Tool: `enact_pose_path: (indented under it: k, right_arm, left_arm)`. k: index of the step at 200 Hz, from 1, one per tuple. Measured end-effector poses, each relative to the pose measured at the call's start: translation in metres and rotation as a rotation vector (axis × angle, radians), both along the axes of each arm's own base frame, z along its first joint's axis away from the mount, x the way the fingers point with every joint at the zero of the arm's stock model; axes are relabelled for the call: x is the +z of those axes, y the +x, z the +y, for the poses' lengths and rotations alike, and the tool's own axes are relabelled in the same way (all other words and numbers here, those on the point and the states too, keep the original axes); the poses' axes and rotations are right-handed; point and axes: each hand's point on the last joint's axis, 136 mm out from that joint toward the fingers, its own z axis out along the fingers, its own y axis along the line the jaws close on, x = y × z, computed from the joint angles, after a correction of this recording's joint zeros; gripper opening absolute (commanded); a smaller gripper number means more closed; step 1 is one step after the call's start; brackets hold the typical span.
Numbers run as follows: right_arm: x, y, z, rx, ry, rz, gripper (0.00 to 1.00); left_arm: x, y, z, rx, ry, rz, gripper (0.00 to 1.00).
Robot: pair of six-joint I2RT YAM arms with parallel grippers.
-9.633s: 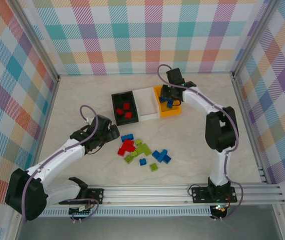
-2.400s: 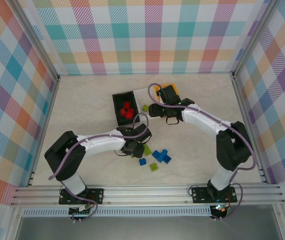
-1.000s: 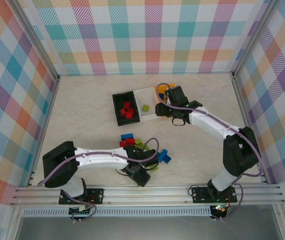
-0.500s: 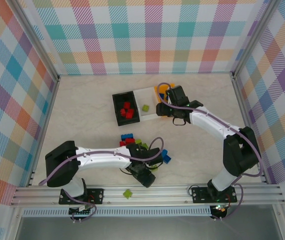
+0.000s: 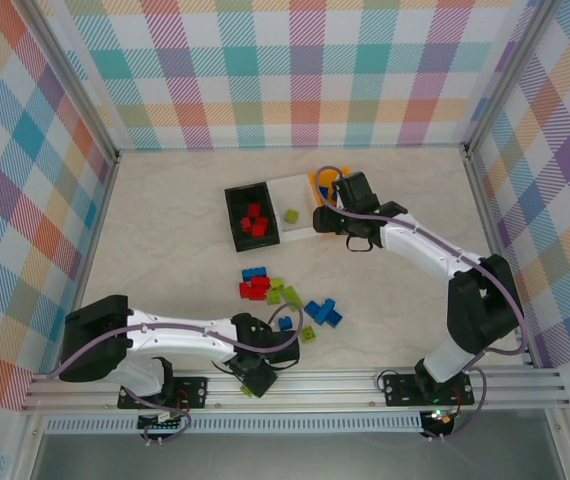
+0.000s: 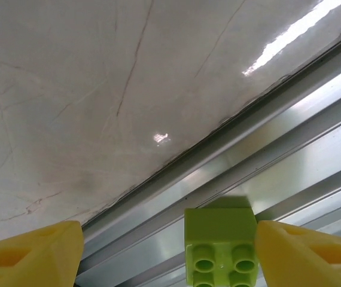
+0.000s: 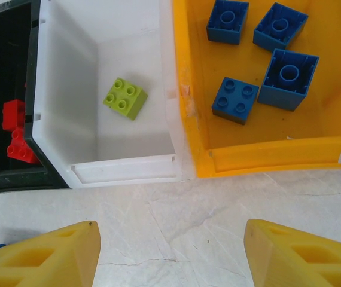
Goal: Sort the legos into containers by color
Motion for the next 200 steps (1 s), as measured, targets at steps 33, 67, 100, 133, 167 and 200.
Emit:
enact_pose_path:
  k: [33,67,100,133,167,200]
  right_arm:
    - [-0.001,-0.003,-0.003,-0.003,-0.003,0.0,0.65]
    - [-0.003,-0.004,-0.003,-0.003,-0.005,0.004,0.65]
    - [-0.003,-0.004,-0.003,-0.002,-0.003,0.004,0.65]
    - [0.004,-0.006,-0.002,0.006,0.014,-0.007,0.65]
    - [0.013,-0.006,-0.001,0.009,0.029,-0.027,0.66]
    - [0.013,-0.006,-0.001,0.009,0.029,-0.028,0.66]
  left_arm:
    - [0.002,0.004,-0.006,-0.023,-0.03,-0.061,0.73]
    - [0.013,0.005,-0.015,-0.01,-0.072,-0.079,0.74]
    - [0.036,0.001,-0.025,0.022,-0.159,-0.082,0.74]
    - [0.031,-0.006,-0.02,0.035,-0.137,-0.075,0.75]
    - [0.01,-0.006,-0.008,0.057,-0.067,-0.081,0.75]
    - [-0.008,-0.012,0.006,0.064,-0.023,-0.083,0.73]
